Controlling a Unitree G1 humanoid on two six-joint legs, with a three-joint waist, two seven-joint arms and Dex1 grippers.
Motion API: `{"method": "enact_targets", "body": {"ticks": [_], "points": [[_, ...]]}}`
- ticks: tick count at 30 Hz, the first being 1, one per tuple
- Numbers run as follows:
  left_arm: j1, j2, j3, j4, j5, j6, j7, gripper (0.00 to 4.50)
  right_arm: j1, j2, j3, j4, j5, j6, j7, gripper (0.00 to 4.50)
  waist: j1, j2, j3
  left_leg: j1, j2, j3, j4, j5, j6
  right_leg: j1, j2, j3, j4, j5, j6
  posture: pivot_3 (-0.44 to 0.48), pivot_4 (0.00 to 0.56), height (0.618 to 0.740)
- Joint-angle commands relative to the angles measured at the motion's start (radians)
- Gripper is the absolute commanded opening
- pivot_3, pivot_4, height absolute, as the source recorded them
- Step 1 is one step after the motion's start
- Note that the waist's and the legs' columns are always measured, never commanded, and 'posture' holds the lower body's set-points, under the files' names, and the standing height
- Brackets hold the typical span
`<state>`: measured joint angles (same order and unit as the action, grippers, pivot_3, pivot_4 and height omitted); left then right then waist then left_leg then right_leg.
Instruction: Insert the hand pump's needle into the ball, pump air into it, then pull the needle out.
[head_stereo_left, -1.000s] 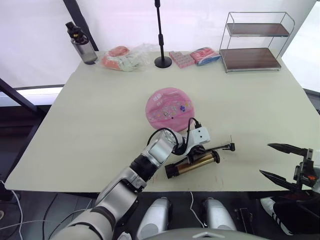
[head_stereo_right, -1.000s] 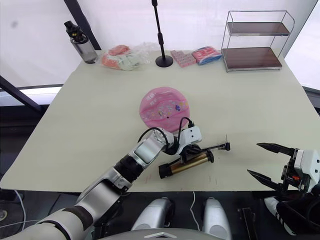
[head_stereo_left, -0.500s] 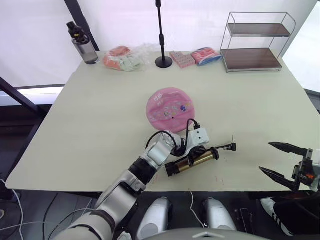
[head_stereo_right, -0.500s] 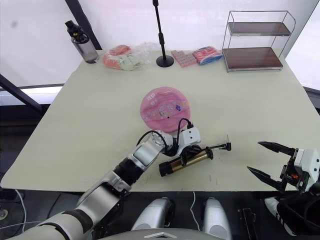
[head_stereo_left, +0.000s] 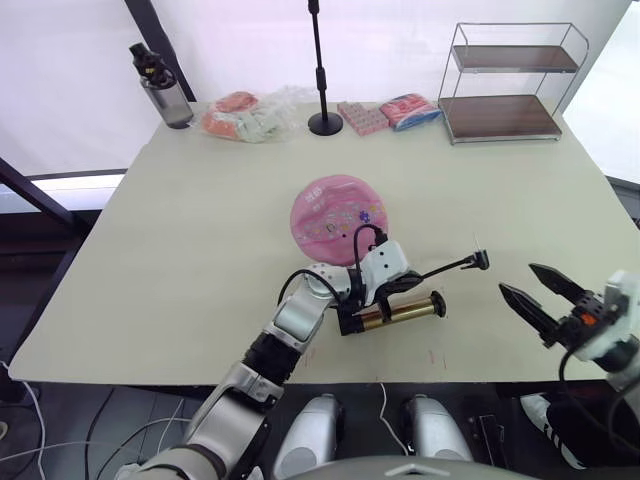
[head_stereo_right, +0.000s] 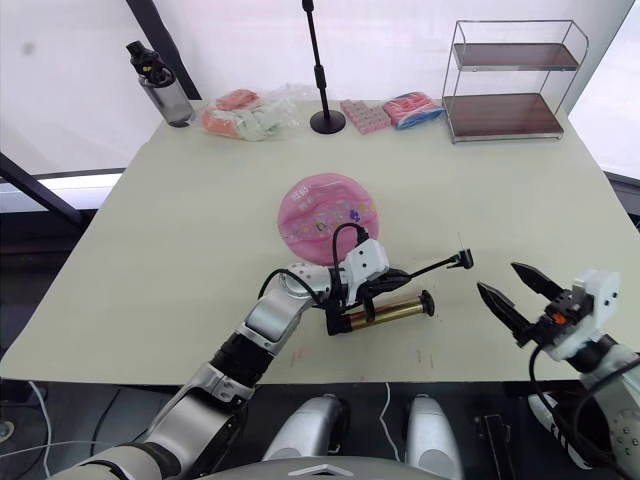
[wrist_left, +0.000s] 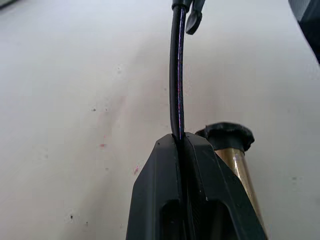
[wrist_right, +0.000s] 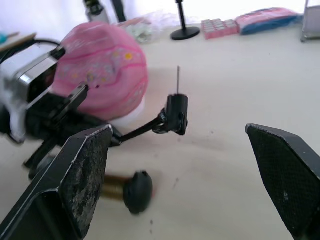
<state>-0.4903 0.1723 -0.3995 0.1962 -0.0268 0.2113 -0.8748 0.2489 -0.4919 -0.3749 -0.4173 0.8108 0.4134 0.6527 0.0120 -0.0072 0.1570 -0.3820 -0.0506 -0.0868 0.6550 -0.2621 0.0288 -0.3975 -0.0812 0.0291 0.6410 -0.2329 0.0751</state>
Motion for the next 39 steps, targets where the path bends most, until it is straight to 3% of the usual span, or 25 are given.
{"method": "enact_targets", "body": {"ticks": [1, 4, 11, 29, 32, 39], "points": [[0.009, -0.006, 0.016, -0.048, -0.041, -0.011, -0.018, 0.1, -0.059, 0.004, -0.012, -0.047, 0.124, 0.13, -0.133, 4.5, 0.001, 0.0, 0.0, 0.0, 0.0, 0.0, 0.0, 0.0, 0.0, 0.0, 0.0, 0.0, 0.0, 0.0, 0.0, 0.0, 0.15, 0.74], [0.011, -0.017, 0.032, -0.047, -0.056, 0.019, -0.005, 0.1, -0.113, 0.015, -0.011, -0.042, 0.206, 0.204, -0.206, 4.5, 0.001, 0.0, 0.0, -0.001, 0.0, 0.0, 0.0, 0.0, 0.0, 0.0, 0.0, 0.0, 0.0, 0.0, 0.0, 0.0, 0.15, 0.74], [0.018, -0.007, 0.038, -0.075, -0.093, 0.062, -0.034, 0.1, -0.147, -0.02, 0.026, -0.038, 0.268, 0.31, -0.212, 4.5, 0.0, 0.0, 0.0, -0.001, 0.0, 0.0, 0.0, 0.0, 0.0, -0.001, 0.001, -0.001, 0.0, 0.0, 0.0, 0.0, 0.15, 0.74], [0.032, 0.002, 0.028, -0.097, -0.111, 0.103, -0.049, 0.1, -0.197, 0.008, 0.032, -0.004, 0.292, 0.328, -0.223, 4.5, -0.007, 0.0, 0.0, -0.001, 0.0, -0.001, 0.0, 0.0, 0.0, -0.001, 0.001, -0.001, 0.001, 0.0, 0.0, 0.0, 0.15, 0.74], [0.037, 0.003, 0.025, -0.098, -0.11, 0.103, -0.051, 0.0, -0.194, 0.009, 0.028, -0.003, 0.287, 0.325, -0.22, 3.77, -0.007, 0.0, 0.0, -0.001, 0.0, -0.001, 0.0, 0.0, 0.0, -0.001, 0.001, -0.001, 0.001, 0.0, 0.0, 0.0, 0.15, 0.74], [0.04, 0.004, 0.021, -0.094, -0.107, 0.098, -0.052, 0.0, -0.191, 0.002, 0.028, -0.004, 0.274, 0.325, -0.214, 0.81, -0.007, 0.0, 0.0, -0.001, 0.0, -0.001, 0.0, 0.0, 0.0, -0.001, 0.001, -0.001, 0.001, 0.0, 0.0, 0.0, 0.15, 0.74]]}}
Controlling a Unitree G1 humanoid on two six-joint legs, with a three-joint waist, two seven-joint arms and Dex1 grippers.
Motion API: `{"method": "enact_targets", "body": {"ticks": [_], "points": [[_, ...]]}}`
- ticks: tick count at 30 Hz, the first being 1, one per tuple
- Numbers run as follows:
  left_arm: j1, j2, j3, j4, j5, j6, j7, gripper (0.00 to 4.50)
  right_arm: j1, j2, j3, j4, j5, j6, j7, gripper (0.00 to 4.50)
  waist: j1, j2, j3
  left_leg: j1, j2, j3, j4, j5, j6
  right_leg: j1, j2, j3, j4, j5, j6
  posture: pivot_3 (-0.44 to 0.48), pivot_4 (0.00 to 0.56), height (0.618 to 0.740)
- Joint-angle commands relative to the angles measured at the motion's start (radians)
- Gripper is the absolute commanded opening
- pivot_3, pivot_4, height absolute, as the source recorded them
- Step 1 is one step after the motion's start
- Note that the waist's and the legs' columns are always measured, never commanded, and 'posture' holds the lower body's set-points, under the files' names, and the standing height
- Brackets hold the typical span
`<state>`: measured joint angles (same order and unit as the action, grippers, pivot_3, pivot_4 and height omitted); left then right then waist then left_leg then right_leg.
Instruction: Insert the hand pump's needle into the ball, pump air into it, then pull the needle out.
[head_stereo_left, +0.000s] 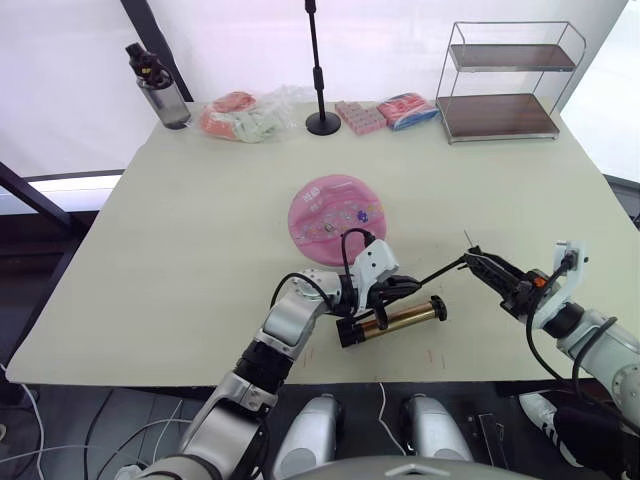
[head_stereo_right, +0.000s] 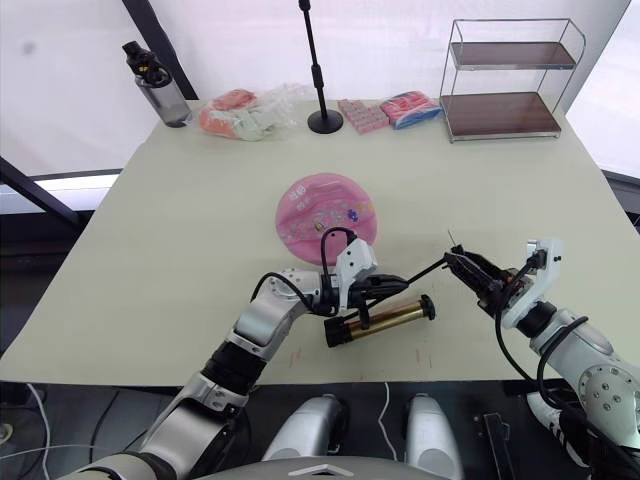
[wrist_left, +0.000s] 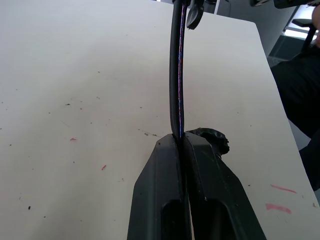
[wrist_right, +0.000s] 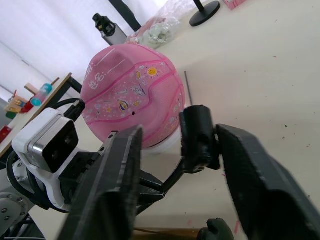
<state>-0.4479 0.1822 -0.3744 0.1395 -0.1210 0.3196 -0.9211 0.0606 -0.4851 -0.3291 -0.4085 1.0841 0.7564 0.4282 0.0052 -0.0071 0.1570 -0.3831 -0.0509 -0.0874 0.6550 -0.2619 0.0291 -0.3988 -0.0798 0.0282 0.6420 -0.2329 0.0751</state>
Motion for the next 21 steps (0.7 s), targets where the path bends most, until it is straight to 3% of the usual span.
{"method": "enact_targets", "body": {"ticks": [1, 2, 15, 16, 17, 21], "points": [[-0.003, -0.006, -0.005, -0.038, -0.013, -0.011, -0.005, 0.0, -0.002, -0.005, -0.018, -0.012, -0.003, -0.018, 0.012, 0.52, 0.0, 0.0, 0.0, 0.0, 0.0, 0.0, 0.0, 0.0, 0.0, 0.0, 0.0, 0.0, 0.0, 0.0, 0.0, 0.0, 0.15, 0.74], [-0.003, -0.007, -0.005, -0.037, -0.013, -0.012, -0.005, 0.0, -0.002, -0.005, -0.016, -0.011, -0.006, -0.018, 0.013, 0.36, 0.0, 0.0, 0.0, 0.0, 0.0, 0.0, 0.0, 0.0, 0.0, 0.0, 0.0, 0.0, 0.0, 0.0, 0.0, 0.0, 0.15, 0.74], [0.004, -0.004, 0.006, -0.044, -0.023, -0.022, -0.001, 0.0, -0.021, 0.014, -0.019, -0.009, -0.025, -0.024, -0.013, 0.36, 0.0, 0.0, 0.0, 0.0, 0.0, 0.0, 0.0, 0.0, 0.0, 0.0, 0.0, 0.0, 0.0, 0.0, 0.0, 0.0, 0.15, 0.74], [0.006, -0.004, 0.011, -0.047, -0.025, -0.027, 0.001, 0.71, -0.026, 0.016, -0.02, -0.013, -0.02, -0.023, -0.018, 0.36, -0.002, 0.0, 0.0, 0.0, 0.0, 0.0, 0.0, 0.0, 0.0, 0.0, 0.0, 0.0, 0.0, 0.0, 0.0, 0.0, 0.15, 0.74], [0.007, -0.003, 0.018, -0.052, -0.03, -0.028, 0.003, 1.0, -0.032, 0.017, -0.02, -0.02, -0.016, -0.021, -0.022, 0.36, -0.002, 0.0, 0.0, 0.0, 0.0, 0.0, 0.0, 0.0, 0.0, 0.0, 0.0, 0.0, 0.0, 0.0, 0.0, 0.0, 0.15, 0.74], [0.013, 0.014, 0.048, -0.089, -0.04, -0.038, 0.011, 2.89, -0.054, 0.011, -0.019, -0.042, -0.023, -0.017, -0.043, 0.36, -0.005, 0.0, 0.0, 0.0, 0.0, 0.0, 0.0, 0.0, 0.0, 0.0, 0.0, 0.0, 0.0, 0.0, 0.0, 0.0, 0.15, 0.74]]}}
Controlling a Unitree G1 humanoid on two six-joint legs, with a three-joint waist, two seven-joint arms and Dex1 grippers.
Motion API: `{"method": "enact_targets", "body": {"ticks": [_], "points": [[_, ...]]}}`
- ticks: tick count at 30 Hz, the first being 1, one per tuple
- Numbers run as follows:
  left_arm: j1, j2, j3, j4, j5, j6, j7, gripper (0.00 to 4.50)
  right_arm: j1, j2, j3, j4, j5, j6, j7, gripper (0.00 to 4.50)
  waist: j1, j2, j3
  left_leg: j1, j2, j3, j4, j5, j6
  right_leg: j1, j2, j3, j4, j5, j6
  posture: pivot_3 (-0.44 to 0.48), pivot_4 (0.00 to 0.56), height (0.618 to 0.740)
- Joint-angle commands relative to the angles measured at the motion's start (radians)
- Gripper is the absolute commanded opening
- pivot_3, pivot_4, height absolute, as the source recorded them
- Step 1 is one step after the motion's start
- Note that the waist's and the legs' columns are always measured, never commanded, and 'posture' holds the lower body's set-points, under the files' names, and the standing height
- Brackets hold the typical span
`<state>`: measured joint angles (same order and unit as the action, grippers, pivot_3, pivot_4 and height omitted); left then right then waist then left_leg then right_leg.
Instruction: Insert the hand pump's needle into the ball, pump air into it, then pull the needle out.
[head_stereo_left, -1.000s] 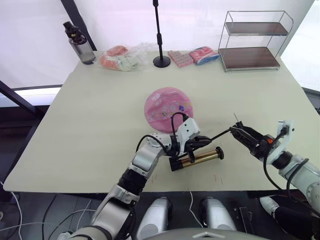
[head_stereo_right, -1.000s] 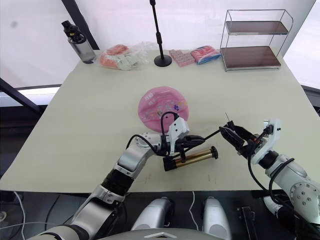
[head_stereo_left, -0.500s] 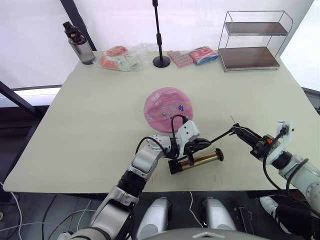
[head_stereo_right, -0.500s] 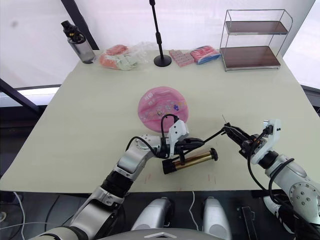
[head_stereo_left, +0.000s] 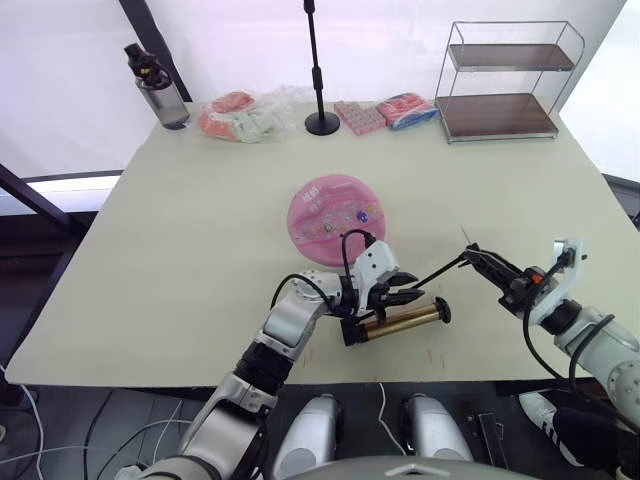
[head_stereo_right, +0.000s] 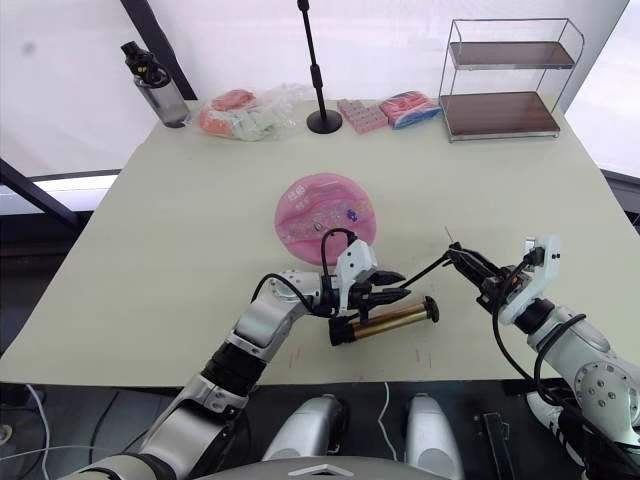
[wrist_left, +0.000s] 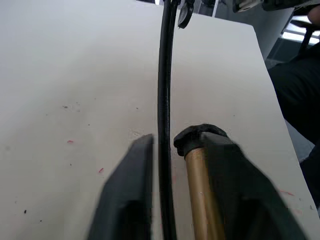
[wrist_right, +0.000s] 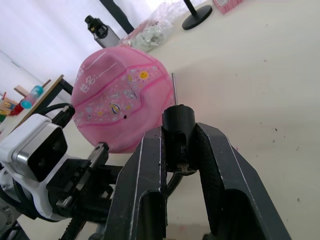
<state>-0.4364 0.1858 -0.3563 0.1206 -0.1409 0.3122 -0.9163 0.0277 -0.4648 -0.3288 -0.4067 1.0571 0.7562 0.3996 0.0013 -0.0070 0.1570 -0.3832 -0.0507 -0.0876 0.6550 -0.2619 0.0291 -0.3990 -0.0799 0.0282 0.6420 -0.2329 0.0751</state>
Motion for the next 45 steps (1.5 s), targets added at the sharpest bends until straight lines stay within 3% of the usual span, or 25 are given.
{"method": "enact_targets", "body": {"ticks": [1, 3, 4, 8, 14, 19, 25, 33, 45], "points": [[0.005, 0.023, 0.033, -0.089, -0.017, -0.035, 0.006, 3.32, -0.028, -0.009, -0.02, -0.048, -0.001, -0.023, -0.018, 0.36, -0.001, 0.0, 0.0, 0.0, 0.0, 0.0, 0.0, 0.0, 0.0, 0.0, 0.0, 0.0, 0.0, 0.0, 0.0, 0.0, 0.15, 0.74], [0.021, 0.058, 0.056, -0.178, -0.038, -0.021, 0.003, 4.28, -0.053, -0.021, -0.03, -0.061, -0.001, -0.024, -0.036, 0.36, -0.006, 0.0, 0.0, 0.0, 0.0, 0.0, 0.0, 0.0, 0.0, 0.0, 0.0, 0.0, 0.0, 0.0, 0.0, 0.0, 0.15, 0.74], [0.03, 0.075, 0.072, -0.226, -0.054, -0.01, 0.003, 4.43, -0.065, -0.031, -0.032, -0.068, -0.004, -0.02, -0.042, 0.36, -0.01, 0.0, 0.0, 0.0, 0.0, 0.0, 0.0, 0.0, 0.0, 0.0, 0.0, 0.0, 0.0, 0.0, 0.0, 0.0, 0.15, 0.74], [0.072, 0.138, 0.171, -0.4, -0.123, 0.027, 0.032, 4.43, -0.127, -0.063, -0.003, -0.09, -0.085, -0.045, -0.078, 0.36, -0.016, 0.0, 0.001, 0.0, 0.0, 0.0, 0.0, 0.0, 0.0, -0.001, 0.0, 0.0, 0.0, 0.0, 0.0, 0.0, 0.15, 0.74], [0.093, 0.197, 0.34, -0.511, -0.214, 0.099, 0.119, 4.43, -0.188, -0.124, 0.072, -0.109, -0.207, -0.068, -0.029, 0.36, -0.014, 0.001, 0.001, -0.001, 0.001, 0.0, 0.0, 0.0, 0.0, -0.002, 0.0, 0.0, 0.0, 0.0, 0.0, 0.0, 0.15, 0.74], [0.092, 0.249, 0.448, -0.526, -0.248, 0.134, 0.184, 4.43, -0.199, -0.162, 0.126, -0.101, -0.262, -0.132, 0.124, 0.36, -0.013, 0.0, 0.001, -0.001, 0.0, 0.0, 0.0, 0.0, 0.0, -0.002, 0.0, 0.0, 0.0, 0.0, 0.0, 0.0, 0.15, 0.74], [0.089, 0.32, 0.554, -0.471, -0.282, 0.185, 0.237, 4.43, -0.17, -0.223, 0.211, -0.081, -0.435, -0.344, 0.351, 0.36, -0.014, -0.001, 0.002, -0.001, 0.0, 0.0, 0.0, 0.0, 0.0, -0.002, 0.0, 0.0, 0.0, 0.0, 0.0, 0.0, 0.15, 0.74], [0.057, 0.407, 0.573, -0.359, -0.276, 0.205, 0.226, 4.43, -0.177, -0.224, 0.245, -0.033, -0.571, -0.52, 0.442, 0.36, -0.014, -0.003, 0.004, 0.0, 0.001, 0.0, 0.0, 0.0, -0.001, -0.002, 0.001, 0.0, 0.0, 0.0, 0.0, 0.0, 0.15, 0.74], [-0.097, 0.475, 0.433, -0.137, -0.243, 0.339, 0.153, 4.43, -0.172, -0.194, 0.269, -0.055, -0.604, -0.528, 0.435, 0.36, -0.014, -0.006, 0.005, -0.001, 0.001, 0.0, 0.0, 0.0, -0.001, -0.003, 0.001, 0.0, 0.0, 0.0, 0.0, 0.0, 0.15, 0.74]]}}
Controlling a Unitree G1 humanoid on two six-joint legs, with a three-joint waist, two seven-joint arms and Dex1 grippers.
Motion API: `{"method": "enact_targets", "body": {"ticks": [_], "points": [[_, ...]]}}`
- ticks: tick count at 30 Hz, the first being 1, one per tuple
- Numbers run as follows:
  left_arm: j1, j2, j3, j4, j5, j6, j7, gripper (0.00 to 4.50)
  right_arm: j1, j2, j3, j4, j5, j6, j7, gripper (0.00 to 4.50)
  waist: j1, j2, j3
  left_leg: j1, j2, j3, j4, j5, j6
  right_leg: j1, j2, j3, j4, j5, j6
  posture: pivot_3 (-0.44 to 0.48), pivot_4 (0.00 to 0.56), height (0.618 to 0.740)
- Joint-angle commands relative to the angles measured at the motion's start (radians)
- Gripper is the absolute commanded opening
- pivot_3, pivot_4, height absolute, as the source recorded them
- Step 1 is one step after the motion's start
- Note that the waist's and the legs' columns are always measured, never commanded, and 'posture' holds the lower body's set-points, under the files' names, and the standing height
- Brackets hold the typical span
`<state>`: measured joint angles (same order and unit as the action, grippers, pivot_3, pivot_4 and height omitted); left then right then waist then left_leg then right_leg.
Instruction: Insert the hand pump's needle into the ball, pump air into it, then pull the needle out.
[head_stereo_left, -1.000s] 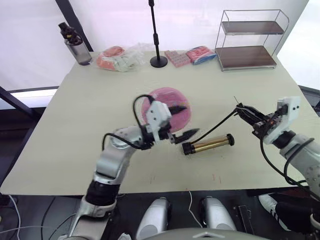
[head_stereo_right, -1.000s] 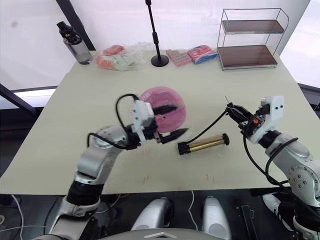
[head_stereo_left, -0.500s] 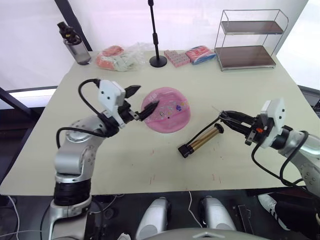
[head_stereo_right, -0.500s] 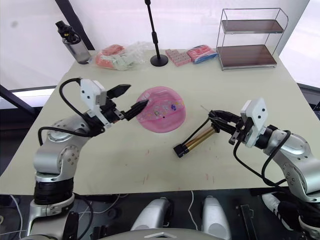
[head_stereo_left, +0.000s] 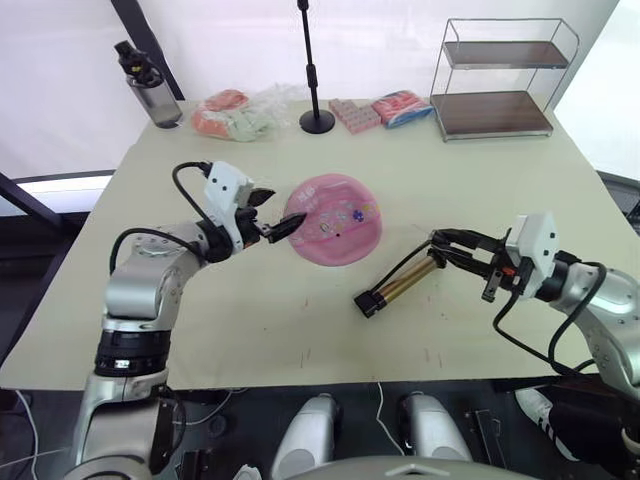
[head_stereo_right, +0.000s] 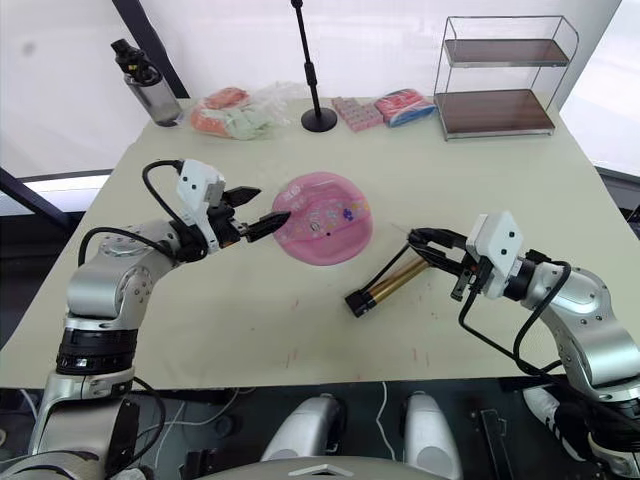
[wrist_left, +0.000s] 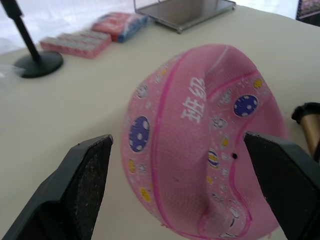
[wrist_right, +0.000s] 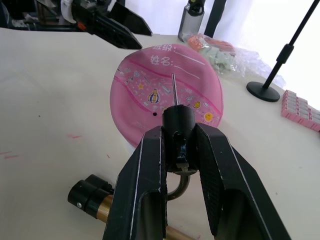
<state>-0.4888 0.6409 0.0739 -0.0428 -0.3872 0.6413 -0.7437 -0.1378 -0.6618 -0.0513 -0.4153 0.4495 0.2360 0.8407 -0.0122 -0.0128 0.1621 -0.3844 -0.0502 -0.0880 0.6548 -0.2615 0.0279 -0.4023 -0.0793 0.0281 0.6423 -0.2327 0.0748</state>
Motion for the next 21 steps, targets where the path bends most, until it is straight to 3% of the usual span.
{"method": "enact_targets", "body": {"ticks": [1, 10, 21], "points": [[-0.06, 0.023, -0.006, 0.045, 0.002, 0.015, -0.036, 4.43, -0.006, 0.005, -0.007, -0.048, 0.001, -0.006, -0.009, 0.36, -0.001, 0.0, 0.0, 0.0, 0.0, 0.0, 0.0, 0.0, 0.0, -0.001, 0.0, 0.0, 0.0, 0.0, 0.0, 0.0, 0.15, 0.74], [-0.137, 0.003, -0.072, 0.168, 0.045, -0.002, -0.082, 4.43, 0.001, 0.022, 0.01, -0.078, -0.01, 0.013, -0.041, 0.36, 0.0, 0.0, 0.0, -0.002, 0.0, 0.0, 0.0, 0.0, 0.0, -0.002, 0.0, 0.0, 0.0, 0.0, 0.0, 0.0, 0.15, 0.74], [-0.117, -0.073, -0.055, 0.138, 0.052, 0.003, -0.021, 0.11, 0.011, 0.018, 0.033, -0.14, 0.008, 0.138, -0.087, 0.36, 0.001, -0.001, 0.0, -0.003, 0.0, 0.0, 0.0, 0.002, -0.003, -0.002, -0.001, 0.0, 0.0, 0.0, 0.0, 0.0, 0.15, 0.74]]}}
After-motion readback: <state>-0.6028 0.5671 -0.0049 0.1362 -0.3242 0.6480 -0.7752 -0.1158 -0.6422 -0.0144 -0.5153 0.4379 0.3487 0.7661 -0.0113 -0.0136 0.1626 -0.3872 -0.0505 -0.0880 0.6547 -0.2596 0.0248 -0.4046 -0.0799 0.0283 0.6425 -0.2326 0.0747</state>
